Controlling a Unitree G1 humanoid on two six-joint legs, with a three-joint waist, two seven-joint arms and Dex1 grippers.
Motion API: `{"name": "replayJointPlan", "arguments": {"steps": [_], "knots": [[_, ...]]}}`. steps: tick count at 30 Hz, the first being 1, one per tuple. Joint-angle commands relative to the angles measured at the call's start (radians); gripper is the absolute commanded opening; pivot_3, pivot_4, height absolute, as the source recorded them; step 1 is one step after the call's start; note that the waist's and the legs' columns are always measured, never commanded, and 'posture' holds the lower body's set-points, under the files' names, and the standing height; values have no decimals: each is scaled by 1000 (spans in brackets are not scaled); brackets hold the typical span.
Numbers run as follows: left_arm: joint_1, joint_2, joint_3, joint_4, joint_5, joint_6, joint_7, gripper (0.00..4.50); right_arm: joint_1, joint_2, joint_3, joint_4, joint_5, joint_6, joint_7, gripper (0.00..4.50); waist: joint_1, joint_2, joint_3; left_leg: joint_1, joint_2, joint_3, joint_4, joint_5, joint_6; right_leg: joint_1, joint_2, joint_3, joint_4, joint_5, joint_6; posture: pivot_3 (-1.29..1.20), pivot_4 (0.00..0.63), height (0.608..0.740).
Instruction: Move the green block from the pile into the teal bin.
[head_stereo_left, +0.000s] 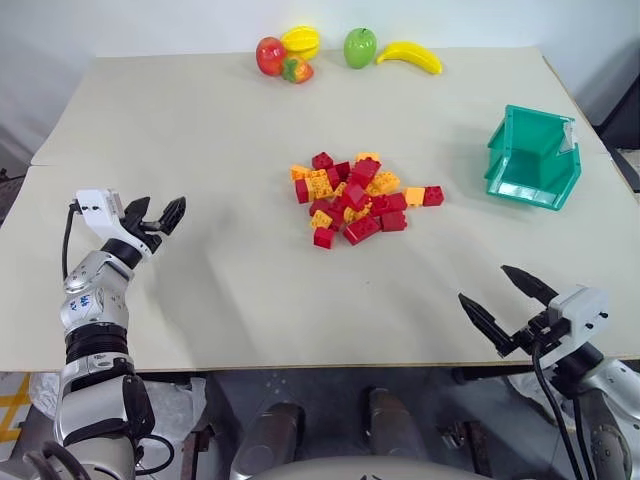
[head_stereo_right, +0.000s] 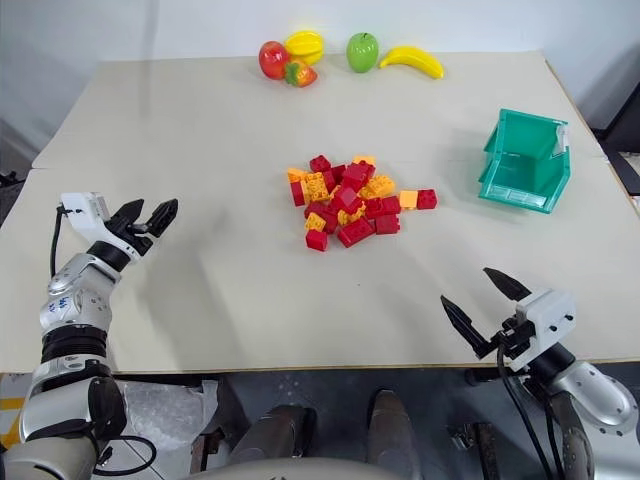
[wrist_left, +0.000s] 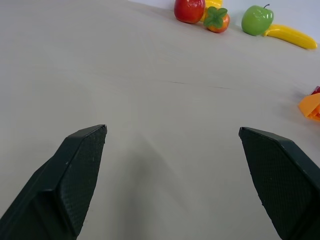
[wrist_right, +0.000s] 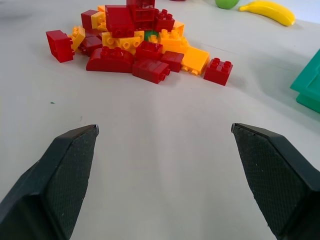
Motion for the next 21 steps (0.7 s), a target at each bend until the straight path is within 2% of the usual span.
{"name": "replayJointPlan", "arguments": {"steps": [1, 8, 10, 15, 19, 21], "knots": [[5, 16, -7, -40, 14, -35, -5, 4500, -13, -15, -14, -18, 14, 12, -1, 4461, 0, 0, 0, 0, 0, 0, 0, 0, 0, 0, 0, 0, 0, 0, 0, 0, 150, 740], [2, 23, -13, -71, -11, -11, -66, 4500, -84, -22, 38, -183, 14, 222, -145, 4461, -1, 0, 0, 0, 1, 1, 0, 0, 0, 0, 1, 0, 0, 1, -1, 0, 150, 740], [9, 31, -59, -103, 26, -29, -105, 4500, -139, -17, 86, -255, 32, 315, -205, 4461, 0, 0, 0, 0, 1, 1, 0, 0, 0, 0, 1, 0, 0, 1, -1, 0, 150, 740], [31, 49, -182, -198, 42, -111, -353, 4500, -361, 5, 260, -373, 53, 579, -355, 4461, -3, 0, 0, -1, 3, 2, 1, 0, 0, 0, 1, 0, -2, 3, -2, 0, 150, 740], [-34, 49, -234, -128, 67, -237, -476, 4500, -636, 50, 431, -286, 24, 766, -410, 4461, -4, 0, 0, -1, 7, 3, 1, 0, -1, -1, 5, -1, -4, 5, -5, 0, 150, 740], [-73, 43, -248, -77, 56, -274, -559, 4500, -794, 120, 493, -174, -2, 865, -460, 4067, -7, 0, 0, -1, 9, 4, 1, 0, -2, -1, 6, -2, -6, 6, -6, 0, 150, 740]]}}
